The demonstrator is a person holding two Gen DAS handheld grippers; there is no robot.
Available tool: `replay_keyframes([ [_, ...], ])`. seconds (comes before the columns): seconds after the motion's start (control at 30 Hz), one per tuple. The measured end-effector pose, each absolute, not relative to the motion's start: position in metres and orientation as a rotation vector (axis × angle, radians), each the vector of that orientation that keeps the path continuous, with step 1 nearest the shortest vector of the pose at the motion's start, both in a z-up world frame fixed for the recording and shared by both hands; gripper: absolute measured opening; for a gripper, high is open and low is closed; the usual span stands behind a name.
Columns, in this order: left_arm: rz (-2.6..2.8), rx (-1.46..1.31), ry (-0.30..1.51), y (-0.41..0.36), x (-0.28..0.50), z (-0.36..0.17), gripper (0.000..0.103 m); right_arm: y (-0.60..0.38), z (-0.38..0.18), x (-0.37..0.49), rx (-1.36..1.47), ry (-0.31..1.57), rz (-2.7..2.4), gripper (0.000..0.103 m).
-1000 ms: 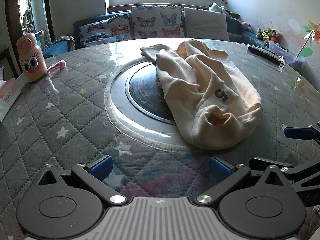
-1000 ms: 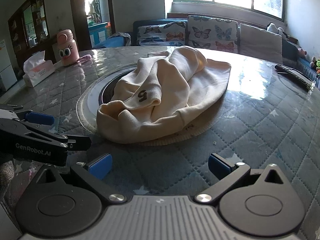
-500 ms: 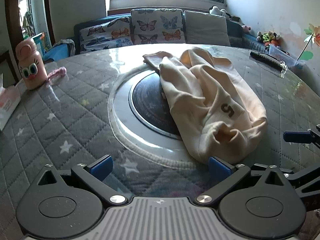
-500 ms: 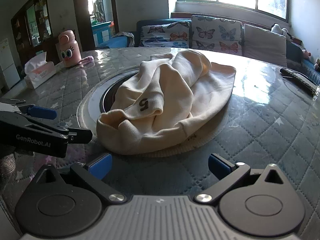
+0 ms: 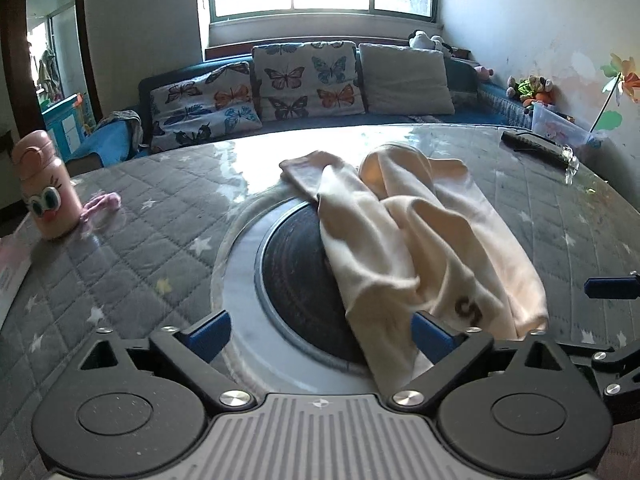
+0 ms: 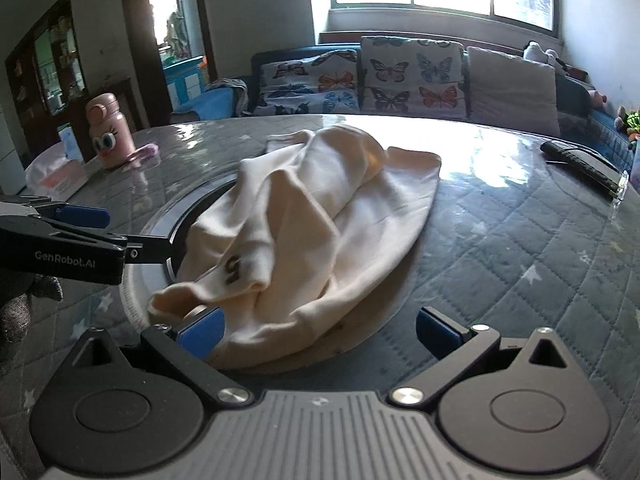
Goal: Fold clothes
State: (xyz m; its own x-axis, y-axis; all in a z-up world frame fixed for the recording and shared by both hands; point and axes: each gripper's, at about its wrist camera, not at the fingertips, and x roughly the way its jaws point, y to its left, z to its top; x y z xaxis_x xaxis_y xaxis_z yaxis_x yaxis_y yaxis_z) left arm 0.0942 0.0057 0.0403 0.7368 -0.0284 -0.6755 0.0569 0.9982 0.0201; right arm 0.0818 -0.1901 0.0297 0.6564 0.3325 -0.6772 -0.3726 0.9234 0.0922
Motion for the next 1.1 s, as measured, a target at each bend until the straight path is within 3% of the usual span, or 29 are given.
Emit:
replay_keyframes([
  [0.1,-0.060,0.036,0.745,0.004,0.106,0.040,0.088,-0.195,0.030,0.094,-0.044,0.764,0.381,0.102],
  [0.27,-0.090,0.008,0.752,0.004,0.124,0.040,0.088,-0.207,0.028,0.117,0.014,0.779,0.342,0.095],
  [0.57,-0.090,-0.032,0.789,0.008,0.156,0.030,0.086,-0.224,0.015,0.162,0.121,0.822,0.287,0.073],
  [0.83,-0.111,-0.087,0.808,0.016,0.171,0.025,0.064,-0.232,0.005,0.207,0.180,0.831,0.232,0.050],
  [0.93,-0.119,-0.106,0.815,0.019,0.177,0.024,0.057,-0.233,0.002,0.225,0.199,0.832,0.217,0.049],
  [1.1,-0.116,-0.118,0.807,0.025,0.186,0.028,0.055,-0.230,0.000,0.252,0.181,0.821,0.197,0.045],
])
